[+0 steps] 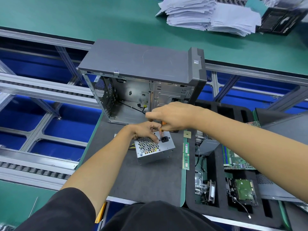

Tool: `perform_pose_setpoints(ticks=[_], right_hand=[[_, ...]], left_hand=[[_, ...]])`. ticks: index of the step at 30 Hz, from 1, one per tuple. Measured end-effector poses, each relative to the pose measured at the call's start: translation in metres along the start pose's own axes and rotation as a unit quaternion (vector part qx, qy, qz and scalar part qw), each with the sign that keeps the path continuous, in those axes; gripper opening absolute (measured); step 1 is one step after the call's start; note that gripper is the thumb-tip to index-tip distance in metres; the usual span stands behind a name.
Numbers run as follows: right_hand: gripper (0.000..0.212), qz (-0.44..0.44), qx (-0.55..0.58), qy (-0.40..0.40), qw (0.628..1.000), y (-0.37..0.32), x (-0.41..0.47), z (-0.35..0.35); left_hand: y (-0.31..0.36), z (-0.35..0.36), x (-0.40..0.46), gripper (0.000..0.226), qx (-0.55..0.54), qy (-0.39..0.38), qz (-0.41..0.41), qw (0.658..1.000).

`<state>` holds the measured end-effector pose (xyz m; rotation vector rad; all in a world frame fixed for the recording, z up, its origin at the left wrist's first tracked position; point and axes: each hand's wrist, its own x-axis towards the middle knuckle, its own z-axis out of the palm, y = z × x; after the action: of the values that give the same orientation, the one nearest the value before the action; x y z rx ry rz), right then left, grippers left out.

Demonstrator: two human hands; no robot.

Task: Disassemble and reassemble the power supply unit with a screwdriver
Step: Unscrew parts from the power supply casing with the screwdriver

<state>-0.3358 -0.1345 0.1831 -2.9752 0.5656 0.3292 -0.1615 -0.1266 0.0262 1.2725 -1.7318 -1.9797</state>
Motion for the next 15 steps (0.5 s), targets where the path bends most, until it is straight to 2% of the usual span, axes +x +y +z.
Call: perform_pose_setpoints(ticks=[2, 3, 6, 8, 11, 13, 15], right_hand=[[0.021, -0.004, -0.075, 0.007, 0.997, 0.0017, 0.0007, 0.0015], [0.02, -0.002, -0.065, 0.007, 0.998, 0.0015, 0.0006, 0.0026], [0.039, 0.009, 0.071, -0.012, 0.997, 0.0004, 0.0003, 0.0032], [0.041, 0.005, 0.094, -0.024, 0.995, -0.0015, 0.0018, 0.0013], [0.03, 0.004, 0.012, -0.006, 1.0, -0.0031, 0.0053, 0.0024], [0.021, 0.032, -0.043, 0.011, 0.999, -0.001, 0.0054, 0.0063], [0.029, 0.059, -0.005, 0.011, 0.998, 0.0017, 0.0037, 0.0076]], left_hand=[[0.0023, 0.0013, -0.0004, 0.029, -0.001, -0.004, 0.005, 1.0], [0.0033, 0.0015, -0.0011, 0.03, 0.0, -0.002, 0.003, 1.0], [0.0008, 0.001, -0.0005, 0.031, -0.006, 0.01, -0.015, 1.0], [0.0011, 0.0006, -0.0024, 0.034, -0.012, 0.009, -0.033, 0.999], [0.0008, 0.0002, -0.0018, 0.037, -0.02, 0.006, -0.024, 1.0], [0.0012, 0.0004, -0.0016, 0.035, -0.022, 0.004, -0.007, 1.0], [0.0, 0.0006, -0.0009, 0.036, -0.02, 0.0, 0.008, 1.0]])
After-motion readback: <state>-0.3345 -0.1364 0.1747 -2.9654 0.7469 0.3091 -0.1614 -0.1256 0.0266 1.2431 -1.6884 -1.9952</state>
